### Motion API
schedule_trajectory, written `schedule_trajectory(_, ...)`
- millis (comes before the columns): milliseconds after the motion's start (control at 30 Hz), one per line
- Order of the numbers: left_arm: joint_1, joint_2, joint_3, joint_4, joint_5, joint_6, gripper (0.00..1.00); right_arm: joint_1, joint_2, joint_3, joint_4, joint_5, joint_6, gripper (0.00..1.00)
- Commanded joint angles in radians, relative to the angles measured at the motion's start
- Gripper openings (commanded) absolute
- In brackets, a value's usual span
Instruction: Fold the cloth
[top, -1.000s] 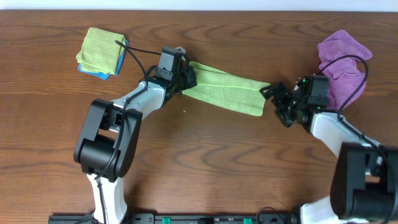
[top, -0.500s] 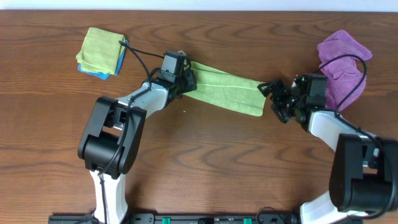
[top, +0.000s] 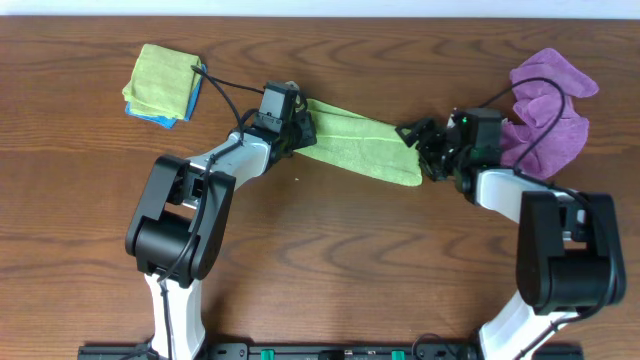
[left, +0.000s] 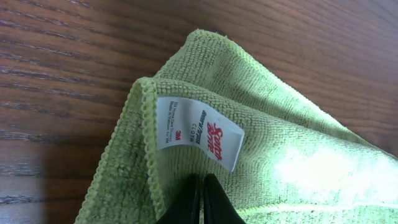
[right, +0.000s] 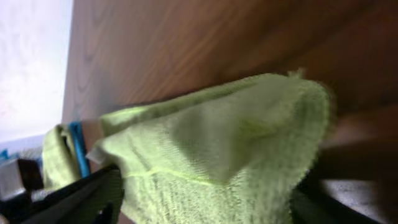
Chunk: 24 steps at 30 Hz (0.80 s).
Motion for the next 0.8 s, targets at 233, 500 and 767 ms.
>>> schedule_trajectory(233, -0.003, 0.018, 0.016, -0.003, -0.018, 0.018, 0.06, 0.043, 0.089, -0.042, 0.126, 0.097, -0.113, 0.05)
schedule_trajectory(500, -0.003, 0.018, 0.032, -0.004, 0.001, 0.003, 0.06, 0.046, 0.037, -0.040, 0.188, 0.035, -0.146, 0.01)
schedule_trajectory(767, -0.002, 0.018, 0.051, -0.006, 0.000, 0.003, 0.06, 0.065, -0.084, -0.026, 0.181, 0.043, -0.188, 0.01)
